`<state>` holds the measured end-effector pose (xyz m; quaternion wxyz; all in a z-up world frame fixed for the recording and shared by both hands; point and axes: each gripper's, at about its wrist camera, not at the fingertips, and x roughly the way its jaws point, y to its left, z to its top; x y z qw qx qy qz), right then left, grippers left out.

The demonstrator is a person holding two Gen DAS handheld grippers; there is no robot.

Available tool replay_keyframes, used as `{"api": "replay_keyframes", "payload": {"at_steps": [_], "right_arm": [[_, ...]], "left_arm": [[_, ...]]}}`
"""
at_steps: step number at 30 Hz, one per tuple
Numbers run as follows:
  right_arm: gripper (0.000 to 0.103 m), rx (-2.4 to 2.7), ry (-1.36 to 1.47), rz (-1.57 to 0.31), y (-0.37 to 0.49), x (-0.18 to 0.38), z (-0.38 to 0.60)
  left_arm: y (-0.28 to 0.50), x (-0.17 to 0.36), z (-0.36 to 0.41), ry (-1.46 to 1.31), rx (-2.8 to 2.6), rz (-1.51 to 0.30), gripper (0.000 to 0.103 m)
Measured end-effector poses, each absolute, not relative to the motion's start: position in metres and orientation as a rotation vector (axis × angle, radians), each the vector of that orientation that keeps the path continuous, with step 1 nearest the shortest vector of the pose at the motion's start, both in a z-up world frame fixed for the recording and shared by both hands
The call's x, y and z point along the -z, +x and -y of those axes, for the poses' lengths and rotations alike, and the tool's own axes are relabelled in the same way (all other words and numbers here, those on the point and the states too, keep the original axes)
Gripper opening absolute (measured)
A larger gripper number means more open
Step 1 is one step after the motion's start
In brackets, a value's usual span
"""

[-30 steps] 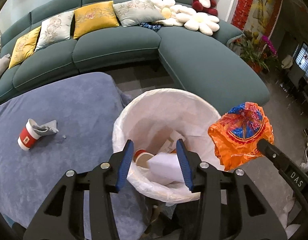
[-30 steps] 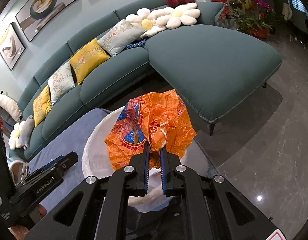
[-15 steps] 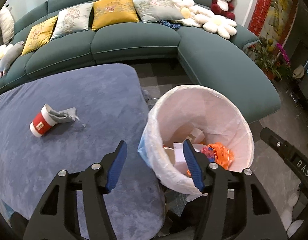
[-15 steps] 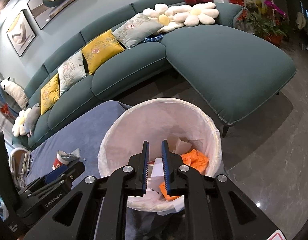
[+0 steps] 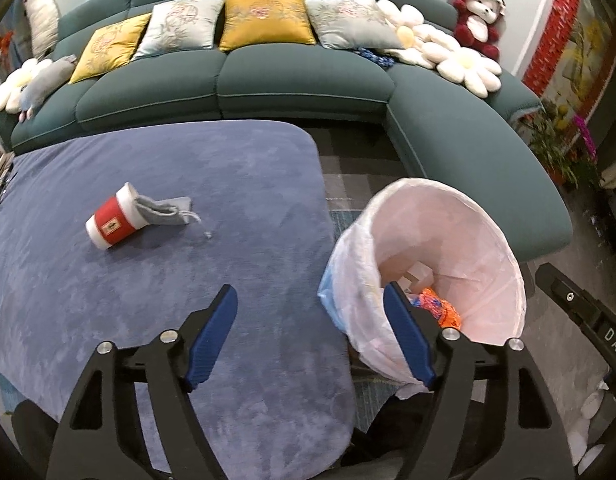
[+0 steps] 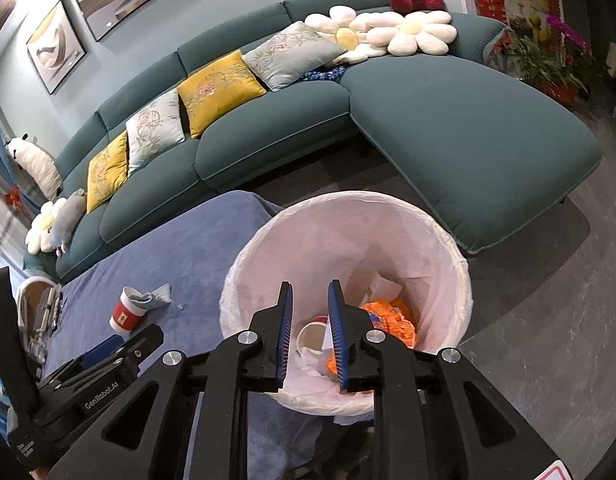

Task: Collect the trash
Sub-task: 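Move both open grippers from the bin back over the table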

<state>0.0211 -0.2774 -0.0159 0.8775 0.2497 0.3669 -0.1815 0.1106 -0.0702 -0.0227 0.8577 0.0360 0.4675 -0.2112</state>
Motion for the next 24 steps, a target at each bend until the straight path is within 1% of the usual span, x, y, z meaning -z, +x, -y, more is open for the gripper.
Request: {"api": "replay_keyframes", "payload": {"at_steps": [11,13,14,16,18,21,24], "right_arm": [[0.019,0.331,0.462,-0.778,0.038,0.006,0.24],[0.02,0.321,0.448,-0.782,0.042,0.005,0.232],[0.021,0.318,0.443,-0.784,0.043,0.004,0.229],[0.026,0.31,0.431,-0.785,0.047,0.002,0.221],[0.027,0.3,0.415,-0.789,0.051,0.001,0.211],[0.027,0.281,0.395,-0.798,0.059,-0.001,0.197],[0.028,0.264,0.378,-0.806,0.066,0.0,0.184]], "left_arm": [[0.122,0.019,0.026,0.012,0.384,-0.974,0.074],[0.124,0.019,0.018,0.001,0.375,-0.974,0.076],[0.125,0.019,0.013,-0.006,0.367,-0.973,0.076],[0.128,0.019,0.004,-0.021,0.356,-0.974,0.077],[0.131,0.019,-0.007,-0.038,0.34,-0.976,0.078],[0.135,0.02,-0.024,-0.06,0.31,-0.973,0.083],[0.14,0.022,-0.04,-0.083,0.282,-0.973,0.085]]}}
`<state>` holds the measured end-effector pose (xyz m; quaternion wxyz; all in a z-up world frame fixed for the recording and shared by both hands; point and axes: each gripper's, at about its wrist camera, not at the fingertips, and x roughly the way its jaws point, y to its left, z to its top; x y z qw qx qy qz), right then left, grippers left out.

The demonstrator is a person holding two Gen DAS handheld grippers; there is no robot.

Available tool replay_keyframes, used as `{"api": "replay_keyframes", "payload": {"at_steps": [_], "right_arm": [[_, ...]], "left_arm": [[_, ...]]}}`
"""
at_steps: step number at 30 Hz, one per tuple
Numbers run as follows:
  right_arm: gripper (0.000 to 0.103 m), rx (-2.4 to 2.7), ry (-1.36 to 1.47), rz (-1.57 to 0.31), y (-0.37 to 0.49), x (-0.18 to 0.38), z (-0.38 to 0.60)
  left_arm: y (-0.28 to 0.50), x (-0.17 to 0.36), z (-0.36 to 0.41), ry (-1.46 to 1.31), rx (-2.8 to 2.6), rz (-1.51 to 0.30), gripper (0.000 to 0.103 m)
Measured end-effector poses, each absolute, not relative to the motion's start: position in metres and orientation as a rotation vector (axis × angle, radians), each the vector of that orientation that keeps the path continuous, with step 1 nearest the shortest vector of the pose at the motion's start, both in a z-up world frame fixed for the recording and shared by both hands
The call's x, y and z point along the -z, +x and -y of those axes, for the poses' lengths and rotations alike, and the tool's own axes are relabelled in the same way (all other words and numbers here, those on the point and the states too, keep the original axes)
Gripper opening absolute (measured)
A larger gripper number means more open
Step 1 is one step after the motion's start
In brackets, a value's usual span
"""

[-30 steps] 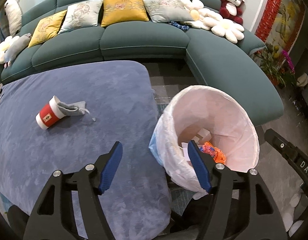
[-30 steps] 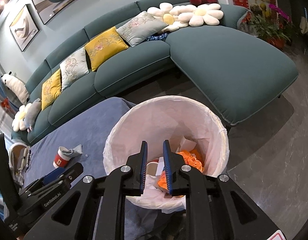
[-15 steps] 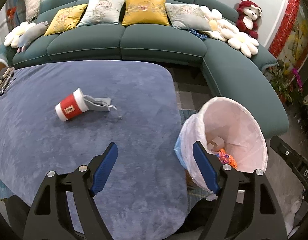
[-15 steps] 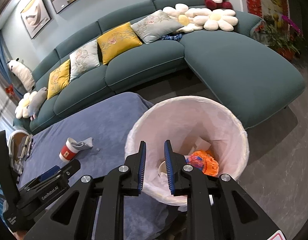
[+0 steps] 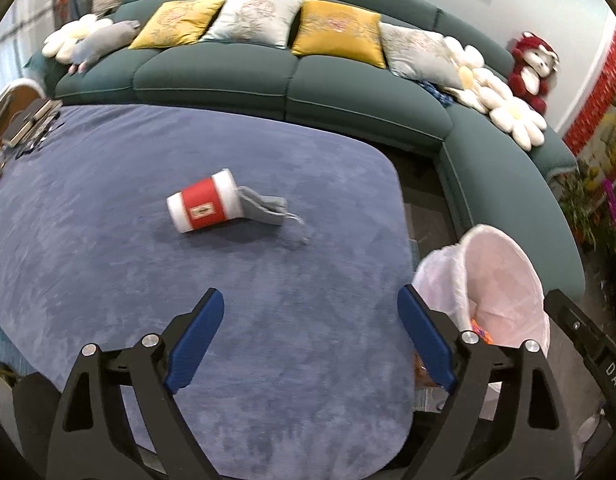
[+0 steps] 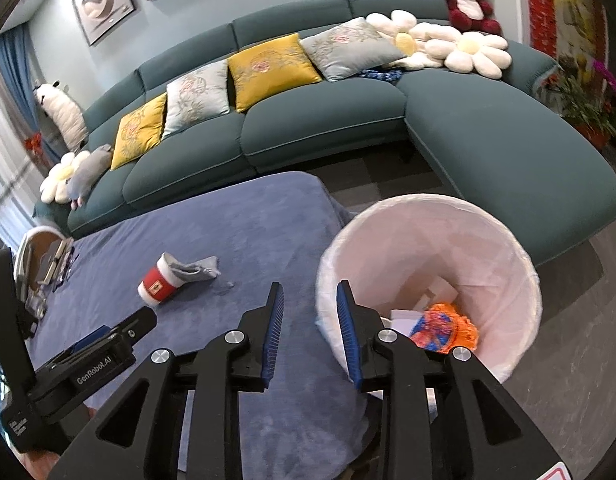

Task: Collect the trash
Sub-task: 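Move both open grippers from the bin back over the table, then grasp the red-and-white paper cup with the left gripper while the right grasps the grey pouch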

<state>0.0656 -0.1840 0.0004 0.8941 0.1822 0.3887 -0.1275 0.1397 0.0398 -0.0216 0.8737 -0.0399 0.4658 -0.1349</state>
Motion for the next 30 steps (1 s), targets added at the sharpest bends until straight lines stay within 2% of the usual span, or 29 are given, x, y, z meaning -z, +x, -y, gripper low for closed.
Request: {"api": "replay_keyframes", "payload": {"at_steps": [13,30], "right_arm": [[0.028,0.188,0.351,-0.871,0.109,0.017,0.131],[0.028,0.13,0.374,-0.966,0.203,0.062,0.102]], "left_arm": [[0.17,0.039,-0.109,-0.166,0.149,-1.003,0.088],[0.273,0.07,-0.118,-0.272,0.036,-1.121,0.089]]}}
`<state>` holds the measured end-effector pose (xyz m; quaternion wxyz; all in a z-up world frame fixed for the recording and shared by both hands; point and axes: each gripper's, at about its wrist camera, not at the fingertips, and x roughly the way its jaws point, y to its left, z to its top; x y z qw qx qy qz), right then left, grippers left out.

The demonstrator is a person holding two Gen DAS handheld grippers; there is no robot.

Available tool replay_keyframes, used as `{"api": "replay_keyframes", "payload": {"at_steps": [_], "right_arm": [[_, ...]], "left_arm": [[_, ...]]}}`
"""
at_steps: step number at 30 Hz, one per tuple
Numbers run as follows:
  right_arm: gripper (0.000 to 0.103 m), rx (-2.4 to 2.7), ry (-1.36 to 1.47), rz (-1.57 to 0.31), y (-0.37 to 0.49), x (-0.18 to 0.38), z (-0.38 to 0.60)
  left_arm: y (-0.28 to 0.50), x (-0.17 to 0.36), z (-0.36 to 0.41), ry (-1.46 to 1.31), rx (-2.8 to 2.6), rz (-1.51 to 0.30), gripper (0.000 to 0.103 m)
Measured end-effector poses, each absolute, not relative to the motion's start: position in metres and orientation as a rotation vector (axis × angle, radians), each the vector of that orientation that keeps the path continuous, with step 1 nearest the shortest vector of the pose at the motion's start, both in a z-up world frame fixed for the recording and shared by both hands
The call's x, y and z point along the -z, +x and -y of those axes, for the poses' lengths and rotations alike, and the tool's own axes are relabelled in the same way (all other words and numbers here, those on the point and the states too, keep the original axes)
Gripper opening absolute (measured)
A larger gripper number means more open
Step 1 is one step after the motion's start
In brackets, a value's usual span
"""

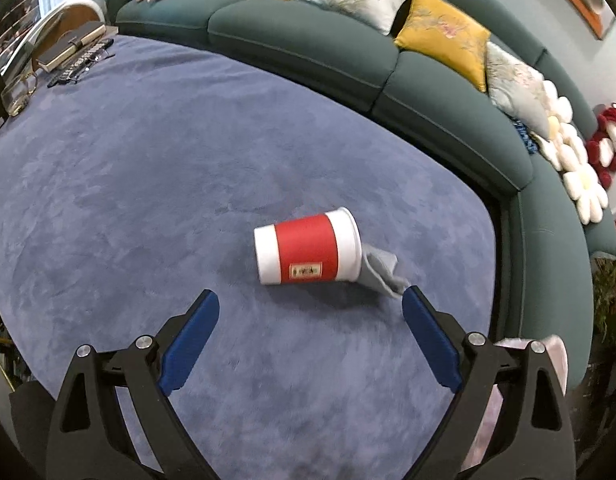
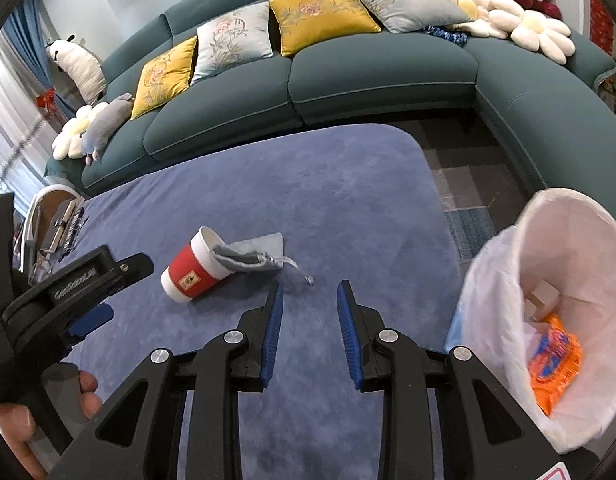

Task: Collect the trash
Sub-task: 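Grasp the red-and-white paper cup with the left gripper while the right grasps the grey pouch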

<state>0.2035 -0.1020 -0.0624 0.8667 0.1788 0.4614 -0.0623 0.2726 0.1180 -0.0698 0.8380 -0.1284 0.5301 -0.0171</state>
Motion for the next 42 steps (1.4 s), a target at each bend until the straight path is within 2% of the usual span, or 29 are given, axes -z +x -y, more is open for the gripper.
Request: {"api": "replay_keyframes", "payload": {"at_steps": [8,16,17,18,22,25,27,29,31,33,36,37,42], "right_arm": [[0.028,0.128,0.397,-1.007,0.244,0.085,0.103],[0.028,0.097,0.457,-1.038,0.277,0.105,0.101],[0.028,0.093,0.462,-1.043,0.282,0.107,0.1],[0.028,0.088,0.468,-1.047,0.287,0.11,0.098],[0.028,0.075,0.497,-1.073,0.3,0.123,0.092],[0.028,0.054,0.543,-1.119,0.31,0.139,0.085],[0.028,0.036,0.555,-1.144,0.311,0.148,0.079],[0.028,0.025,0.559,-1.166,0.308,0.157,0.074],[0.029,0.017,0.581,-1.183,0.307,0.164,0.07],[0.029,0.019,0.603,-1.191,0.306,0.17,0.069],[0.021,0.023,0.609,-1.201,0.304,0.177,0.07],[0.017,0.024,0.605,-1.206,0.303,0.178,0.07],[0.015,0.019,0.614,-1.238,0.293,0.188,0.076]], "left_arm": [[0.322,0.108,-0.103,-0.262,-0.016,-1.224,0.089],[0.34,0.134,-0.122,-0.308,-0.046,-1.277,0.088],[0.34,0.134,-0.122,-0.306,-0.042,-1.274,0.085],[0.339,0.133,-0.125,-0.297,-0.036,-1.267,0.076],[0.332,0.131,-0.134,-0.317,0.005,-1.257,0.06],[0.326,0.131,-0.141,-0.318,0.024,-1.246,0.052],[0.325,0.131,-0.143,-0.328,0.038,-1.25,0.051],[0.323,0.13,-0.146,-0.358,0.049,-1.254,0.056],[0.325,0.125,-0.146,-0.374,0.046,-1.235,0.072],[0.326,0.119,-0.145,-0.37,0.039,-1.213,0.08],[0.329,0.112,-0.135,-0.348,0.041,-1.199,0.091],[0.33,0.112,-0.132,-0.339,0.043,-1.202,0.091],[0.332,0.127,-0.116,-0.297,0.037,-1.253,0.091]]}}
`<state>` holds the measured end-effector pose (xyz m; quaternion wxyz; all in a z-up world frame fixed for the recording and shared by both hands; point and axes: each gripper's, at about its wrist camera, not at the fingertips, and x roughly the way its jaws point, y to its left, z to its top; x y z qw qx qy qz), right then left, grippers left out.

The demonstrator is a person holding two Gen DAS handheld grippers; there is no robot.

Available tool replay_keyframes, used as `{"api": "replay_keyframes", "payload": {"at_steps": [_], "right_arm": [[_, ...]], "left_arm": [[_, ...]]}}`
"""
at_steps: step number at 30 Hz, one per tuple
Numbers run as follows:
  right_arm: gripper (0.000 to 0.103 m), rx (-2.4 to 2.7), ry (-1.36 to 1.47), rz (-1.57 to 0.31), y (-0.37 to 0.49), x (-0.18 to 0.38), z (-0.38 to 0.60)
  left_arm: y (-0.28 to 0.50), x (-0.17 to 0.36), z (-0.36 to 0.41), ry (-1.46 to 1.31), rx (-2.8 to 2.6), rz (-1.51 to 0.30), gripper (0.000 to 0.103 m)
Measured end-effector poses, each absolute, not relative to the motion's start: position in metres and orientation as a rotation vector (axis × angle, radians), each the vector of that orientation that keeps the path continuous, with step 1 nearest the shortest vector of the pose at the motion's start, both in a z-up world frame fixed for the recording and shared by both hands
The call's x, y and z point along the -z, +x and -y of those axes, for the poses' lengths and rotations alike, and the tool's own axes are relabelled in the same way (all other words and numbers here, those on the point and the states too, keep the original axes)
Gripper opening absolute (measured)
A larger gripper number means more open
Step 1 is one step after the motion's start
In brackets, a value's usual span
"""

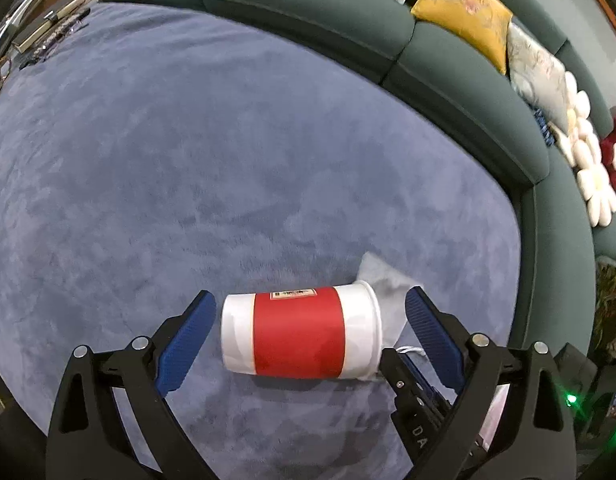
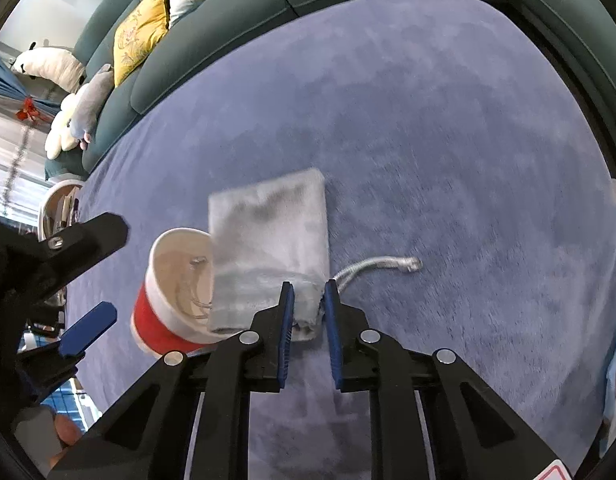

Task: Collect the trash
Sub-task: 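Grasp the red-and-white paper cup with the left gripper while the right grasps the grey pouch, then carry the paper cup and grey pouch over the bin and open both grippers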

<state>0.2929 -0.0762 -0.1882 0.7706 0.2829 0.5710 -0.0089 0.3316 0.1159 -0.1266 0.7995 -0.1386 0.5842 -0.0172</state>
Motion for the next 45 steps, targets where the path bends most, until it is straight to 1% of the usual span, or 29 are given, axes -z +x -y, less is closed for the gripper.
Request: {"api": "replay_keyframes", "payload": {"at_steps": [4,8,9,10,11,12,14,16,18,22,31,37,45], "right_arm": [[0.016,0.011,0.626,-1.251,0.288,0.193,0.077],[0.019,0.001,0.647,-1.254,0.285,0.195,0.077],[0.021,-0.003,0.643,-1.254,0.287,0.195,0.076],[0.024,-0.01,0.644,-1.252,0.287,0.194,0.074],[0.025,-0.014,0.641,-1.251,0.288,0.194,0.073],[0.026,-0.017,0.636,-1.25,0.288,0.194,0.073],[0.024,-0.019,0.607,-1.246,0.289,0.193,0.069],[0.014,-0.018,0.597,-1.245,0.287,0.193,0.068],[0.01,-0.02,0.607,-1.24,0.286,0.192,0.071],[0.009,0.004,0.57,-1.205,0.279,0.18,0.076],[0.009,0.054,0.526,-1.099,0.251,0.127,0.098],[0.009,0.086,0.524,-1.032,0.218,0.092,0.119],[0.009,0.15,0.558,-0.936,0.162,0.057,0.161]], "left_arm": [[0.328,0.145,-0.111,-0.259,-0.009,-1.309,0.091],[0.32,0.154,-0.113,-0.237,-0.006,-1.342,0.091],[0.319,0.156,-0.114,-0.244,-0.003,-1.345,0.09],[0.316,0.157,-0.115,-0.249,0.002,-1.345,0.089],[0.313,0.158,-0.115,-0.245,0.007,-1.344,0.087],[0.311,0.161,-0.115,-0.237,0.015,-1.348,0.083],[0.309,0.162,-0.119,-0.26,0.016,-1.342,0.083],[0.306,0.163,-0.121,-0.258,0.019,-1.342,0.083],[0.303,0.16,-0.122,-0.249,0.015,-1.327,0.083],[0.297,0.148,-0.126,-0.247,0.017,-1.296,0.083],[0.275,0.109,-0.111,-0.223,0.06,-1.226,0.083],[0.252,0.078,-0.085,-0.19,0.117,-1.181,0.083],[0.206,0.045,-0.029,-0.118,0.22,-1.128,0.083]]}}
